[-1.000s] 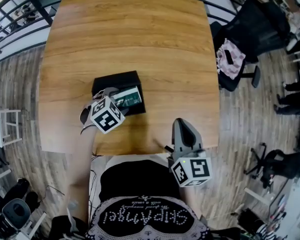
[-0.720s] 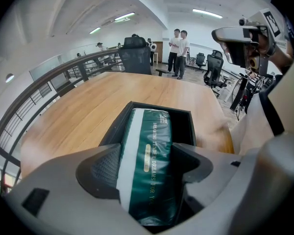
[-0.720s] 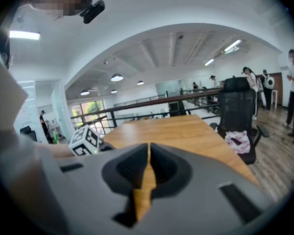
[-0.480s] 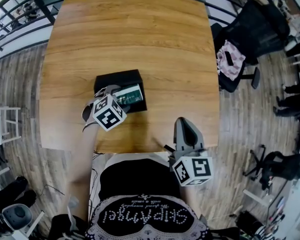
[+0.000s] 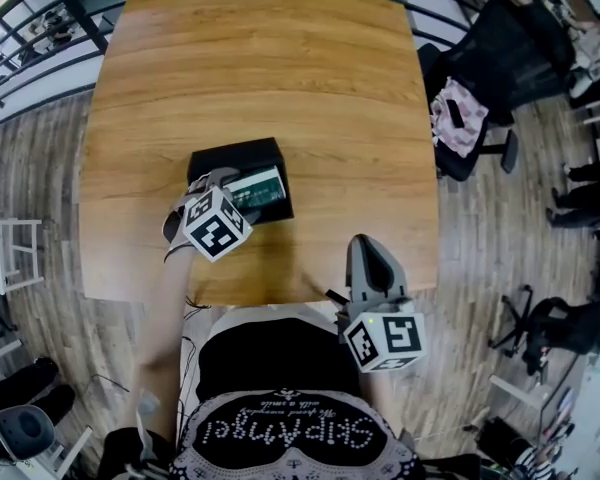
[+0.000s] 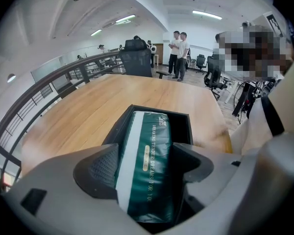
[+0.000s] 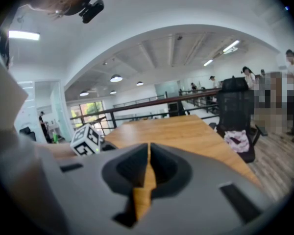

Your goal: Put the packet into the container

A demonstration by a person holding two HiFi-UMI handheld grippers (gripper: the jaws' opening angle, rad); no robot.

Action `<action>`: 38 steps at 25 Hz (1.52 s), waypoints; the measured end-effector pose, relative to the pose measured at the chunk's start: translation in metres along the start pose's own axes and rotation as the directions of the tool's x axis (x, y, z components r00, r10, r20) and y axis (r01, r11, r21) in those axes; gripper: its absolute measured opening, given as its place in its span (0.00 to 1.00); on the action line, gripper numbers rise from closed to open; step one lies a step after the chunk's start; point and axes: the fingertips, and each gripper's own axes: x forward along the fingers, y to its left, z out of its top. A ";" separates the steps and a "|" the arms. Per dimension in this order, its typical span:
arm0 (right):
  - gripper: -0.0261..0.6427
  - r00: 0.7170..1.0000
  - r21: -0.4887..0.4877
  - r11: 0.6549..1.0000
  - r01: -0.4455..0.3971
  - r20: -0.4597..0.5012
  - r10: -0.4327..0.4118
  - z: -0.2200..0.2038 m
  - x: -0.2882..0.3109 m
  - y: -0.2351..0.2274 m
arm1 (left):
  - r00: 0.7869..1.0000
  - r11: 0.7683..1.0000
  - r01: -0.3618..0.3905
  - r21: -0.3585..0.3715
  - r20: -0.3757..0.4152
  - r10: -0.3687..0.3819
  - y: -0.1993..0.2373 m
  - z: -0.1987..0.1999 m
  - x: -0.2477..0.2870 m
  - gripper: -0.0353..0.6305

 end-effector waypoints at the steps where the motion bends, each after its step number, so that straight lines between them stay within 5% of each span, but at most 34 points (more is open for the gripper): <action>1: 0.09 1.000 0.001 1.000 0.002 0.000 -0.002 0.000 0.000 0.000 | 1.000 1.000 0.001 -0.006 0.012 -0.001 0.001 0.002 -0.004 0.58; 17: 0.09 1.000 -0.007 1.000 0.021 -0.001 -0.021 -0.003 -0.002 0.016 | 0.987 0.997 -0.003 -0.081 0.161 0.016 0.013 0.013 -0.034 0.56; 22: 0.09 0.999 -0.005 0.999 0.035 0.010 -0.035 -0.002 -0.004 0.022 | 0.961 0.988 -0.045 -0.149 0.265 0.084 0.026 0.026 -0.055 0.32; 28: 0.10 0.999 -0.007 0.999 0.040 0.021 -0.040 -0.004 -0.006 0.036 | 0.895 0.960 -0.163 -0.226 0.376 0.240 0.050 0.037 -0.091 0.13; 38: 0.09 0.998 -0.025 0.999 0.031 0.048 -0.029 0.000 -0.006 0.047 | 0.728 0.871 -0.192 -0.453 0.529 0.436 0.080 0.053 -0.164 0.09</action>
